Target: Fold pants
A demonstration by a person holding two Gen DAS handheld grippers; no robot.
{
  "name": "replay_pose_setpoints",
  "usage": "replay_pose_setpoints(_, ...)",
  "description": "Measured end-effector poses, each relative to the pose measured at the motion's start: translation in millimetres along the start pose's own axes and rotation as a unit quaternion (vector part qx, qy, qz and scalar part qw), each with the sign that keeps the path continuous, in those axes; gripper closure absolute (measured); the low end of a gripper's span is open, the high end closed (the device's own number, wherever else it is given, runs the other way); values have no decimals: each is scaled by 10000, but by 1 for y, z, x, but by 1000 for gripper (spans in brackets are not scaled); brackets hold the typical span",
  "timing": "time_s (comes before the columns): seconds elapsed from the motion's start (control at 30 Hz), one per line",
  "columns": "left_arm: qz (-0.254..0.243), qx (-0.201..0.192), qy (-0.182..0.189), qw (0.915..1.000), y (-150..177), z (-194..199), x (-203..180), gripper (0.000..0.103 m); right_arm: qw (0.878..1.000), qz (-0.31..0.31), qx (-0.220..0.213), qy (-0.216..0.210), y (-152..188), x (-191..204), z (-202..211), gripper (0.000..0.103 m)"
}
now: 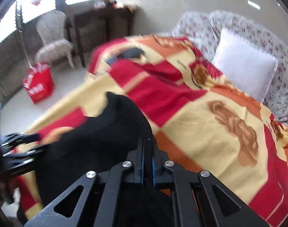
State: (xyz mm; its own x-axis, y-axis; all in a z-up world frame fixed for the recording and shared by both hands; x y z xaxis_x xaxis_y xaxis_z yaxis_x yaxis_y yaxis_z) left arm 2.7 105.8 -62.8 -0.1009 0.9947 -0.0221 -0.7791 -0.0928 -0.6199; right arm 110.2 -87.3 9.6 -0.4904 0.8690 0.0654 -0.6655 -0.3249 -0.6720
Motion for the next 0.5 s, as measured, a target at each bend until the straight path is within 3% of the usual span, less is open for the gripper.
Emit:
replay_pose_setpoints(0.1,218,-190,-5,9996,-1,15,15,54,9989,70,-272,-374,24,24,51,98)
replay_pose_setpoints(0.23,443,-440,-162,9979,-1,42,39,54,9953,112,-189,-943,74,65,85,98)
replay_pose_setpoints(0.33,589,-598,-312,9960,-3,60,52,54,9935,34,-10,-1140,106,82,74,96)
replay_pose_setpoints(0.47,587,-745,-222,9952,-7,69,47,51,9880,-721,633,-1207,138,77,22,86)
replay_pose_setpoints(0.5,536,-755,-181,9955,-7,70,41,50,9870,-813,627,-1235,142,77,22,83)
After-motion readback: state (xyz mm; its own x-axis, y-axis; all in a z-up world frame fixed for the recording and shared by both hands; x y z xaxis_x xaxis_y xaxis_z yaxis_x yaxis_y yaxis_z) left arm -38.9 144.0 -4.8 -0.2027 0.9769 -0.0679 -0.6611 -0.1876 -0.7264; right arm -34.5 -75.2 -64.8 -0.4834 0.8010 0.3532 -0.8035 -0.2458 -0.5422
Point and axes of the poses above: each gripper's, at about its wrist camera, not at the fingertips, and z roughly against the way its jaws point, x to its left, y to its underside, the point moved 1 cm from there along -z, roughly the way its jaws point, and after that the axes turned 11 degrees about -z, right-handed, at the moved point
